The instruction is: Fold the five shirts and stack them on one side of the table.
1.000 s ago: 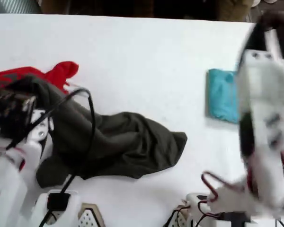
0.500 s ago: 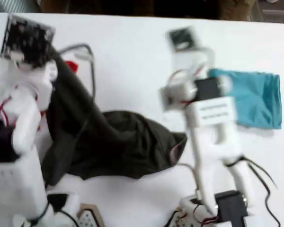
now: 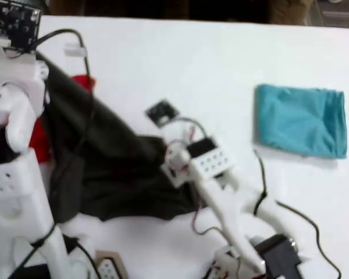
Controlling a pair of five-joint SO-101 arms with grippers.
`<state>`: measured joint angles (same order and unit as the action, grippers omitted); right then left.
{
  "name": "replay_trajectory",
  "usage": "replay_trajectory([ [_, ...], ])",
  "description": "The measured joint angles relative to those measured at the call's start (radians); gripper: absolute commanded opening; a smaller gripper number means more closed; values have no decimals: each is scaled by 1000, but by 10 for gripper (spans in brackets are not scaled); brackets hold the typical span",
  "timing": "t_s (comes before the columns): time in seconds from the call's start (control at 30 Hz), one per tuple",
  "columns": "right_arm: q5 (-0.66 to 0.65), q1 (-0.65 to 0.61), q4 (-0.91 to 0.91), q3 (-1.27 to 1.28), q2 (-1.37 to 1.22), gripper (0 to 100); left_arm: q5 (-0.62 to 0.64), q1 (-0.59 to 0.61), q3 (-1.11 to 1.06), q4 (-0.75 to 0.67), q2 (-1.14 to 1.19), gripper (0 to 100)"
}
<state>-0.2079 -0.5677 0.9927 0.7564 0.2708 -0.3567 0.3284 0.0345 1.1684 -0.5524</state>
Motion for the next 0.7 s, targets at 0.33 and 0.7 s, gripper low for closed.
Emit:
replay_trajectory([
  [0.33,-46,35,-26,-2,-222,67,0,2,0,0,0,27],
  [0.7,-124,253,72,-272,-295,20,0,0,-11,58,5,27],
])
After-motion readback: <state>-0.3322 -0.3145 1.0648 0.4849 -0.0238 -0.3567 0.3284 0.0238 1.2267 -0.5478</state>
